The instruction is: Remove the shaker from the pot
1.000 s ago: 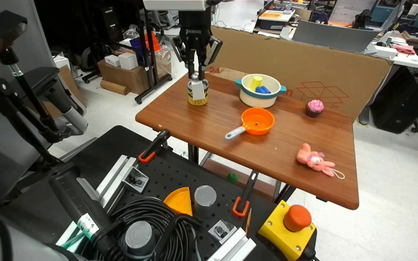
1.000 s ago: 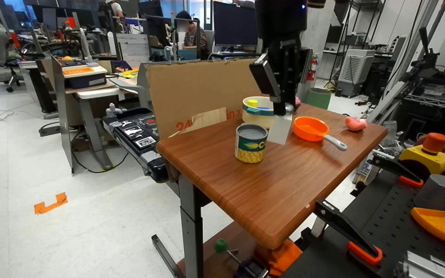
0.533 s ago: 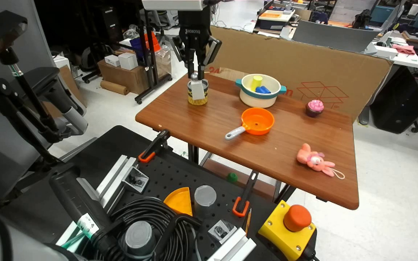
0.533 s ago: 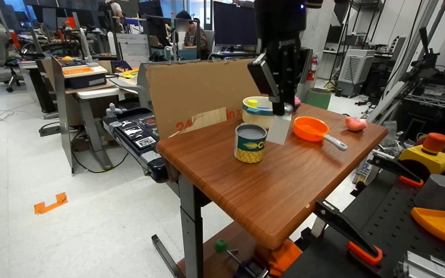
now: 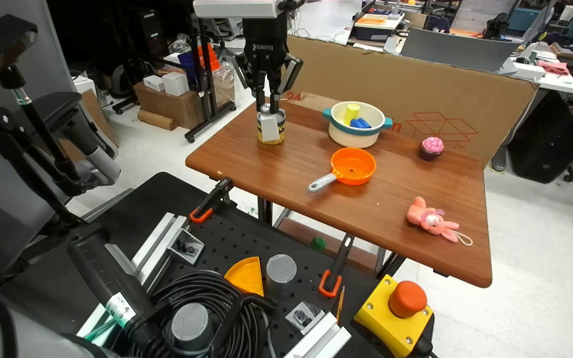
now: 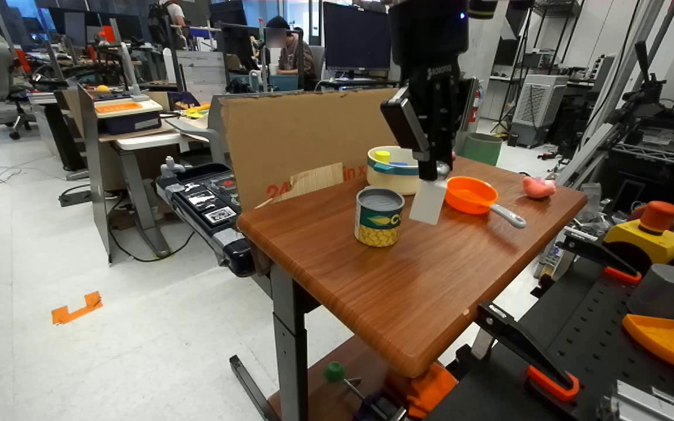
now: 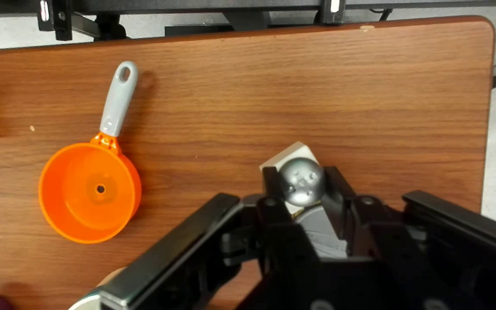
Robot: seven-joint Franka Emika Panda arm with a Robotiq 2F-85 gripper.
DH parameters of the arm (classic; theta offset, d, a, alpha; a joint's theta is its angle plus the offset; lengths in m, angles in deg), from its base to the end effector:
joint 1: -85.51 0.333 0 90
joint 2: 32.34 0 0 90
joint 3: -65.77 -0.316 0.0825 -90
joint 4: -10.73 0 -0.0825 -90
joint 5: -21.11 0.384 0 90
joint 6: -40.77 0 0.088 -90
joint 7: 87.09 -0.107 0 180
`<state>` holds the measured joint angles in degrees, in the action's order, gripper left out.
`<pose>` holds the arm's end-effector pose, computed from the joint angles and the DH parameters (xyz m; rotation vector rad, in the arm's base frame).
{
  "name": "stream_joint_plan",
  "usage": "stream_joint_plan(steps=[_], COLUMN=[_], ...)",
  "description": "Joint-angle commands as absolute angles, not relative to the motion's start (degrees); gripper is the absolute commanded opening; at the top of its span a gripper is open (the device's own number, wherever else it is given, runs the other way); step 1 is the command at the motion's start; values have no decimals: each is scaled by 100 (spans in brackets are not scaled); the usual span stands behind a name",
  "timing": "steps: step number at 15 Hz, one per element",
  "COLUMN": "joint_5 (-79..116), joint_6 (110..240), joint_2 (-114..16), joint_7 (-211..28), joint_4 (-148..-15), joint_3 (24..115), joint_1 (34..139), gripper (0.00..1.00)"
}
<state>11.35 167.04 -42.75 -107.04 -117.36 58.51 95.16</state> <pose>0.4975 0.1455 0.2737 2.9657 0.0931 -0.2485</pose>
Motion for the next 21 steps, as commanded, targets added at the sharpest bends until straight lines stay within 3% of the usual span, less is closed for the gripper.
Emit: stream_joint_plan(steps=[1,21], joint_5=[1050,542], joint_6=[16535,15610], joint_2=[-4192,-4210], joint_7=[-10579,-10209], joint_4=[-11779,-11631], joint_3=[5921,6195], joint_1=[9533,9402], gripper=[7,7])
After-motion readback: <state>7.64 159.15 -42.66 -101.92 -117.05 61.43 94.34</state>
